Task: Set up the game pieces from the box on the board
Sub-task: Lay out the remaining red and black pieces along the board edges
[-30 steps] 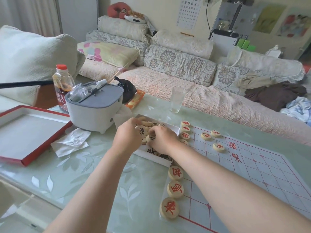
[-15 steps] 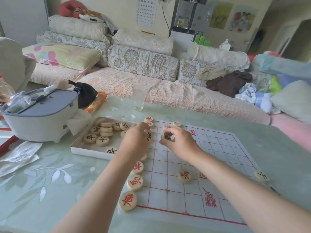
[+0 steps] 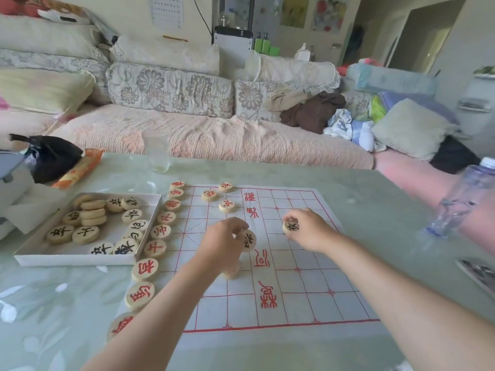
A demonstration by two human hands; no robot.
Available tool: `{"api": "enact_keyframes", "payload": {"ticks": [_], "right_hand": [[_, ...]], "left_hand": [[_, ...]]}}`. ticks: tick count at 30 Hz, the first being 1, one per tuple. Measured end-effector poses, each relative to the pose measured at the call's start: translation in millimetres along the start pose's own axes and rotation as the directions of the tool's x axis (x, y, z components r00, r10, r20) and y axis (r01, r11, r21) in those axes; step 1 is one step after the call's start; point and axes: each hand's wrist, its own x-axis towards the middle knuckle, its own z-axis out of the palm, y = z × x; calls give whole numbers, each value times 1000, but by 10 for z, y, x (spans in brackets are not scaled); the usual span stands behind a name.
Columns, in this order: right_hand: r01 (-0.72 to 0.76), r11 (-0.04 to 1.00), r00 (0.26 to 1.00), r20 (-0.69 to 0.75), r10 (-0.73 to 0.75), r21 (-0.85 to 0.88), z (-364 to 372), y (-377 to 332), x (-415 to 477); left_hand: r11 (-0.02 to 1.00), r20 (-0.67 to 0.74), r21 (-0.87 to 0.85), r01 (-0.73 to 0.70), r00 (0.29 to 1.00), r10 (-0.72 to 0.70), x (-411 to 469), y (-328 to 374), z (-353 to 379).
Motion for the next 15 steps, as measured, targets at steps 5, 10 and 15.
{"api": "enact_keyframes", "payload": {"ticks": [5,10,15], "right_hand": [[32,999,993,-110,-29,18,82,-4,47],[-4,1000,998,-64,4,-8,44,18,2],[155,942,983,-140,-117,298,-93,-116,-143]], "left_hand": [[984,0,-170,47,999,-48,22,115,33],[930,18,-349,119,993,-120,21,285,84],[824,73,-519,227,972,-222,66,381,209]]}}
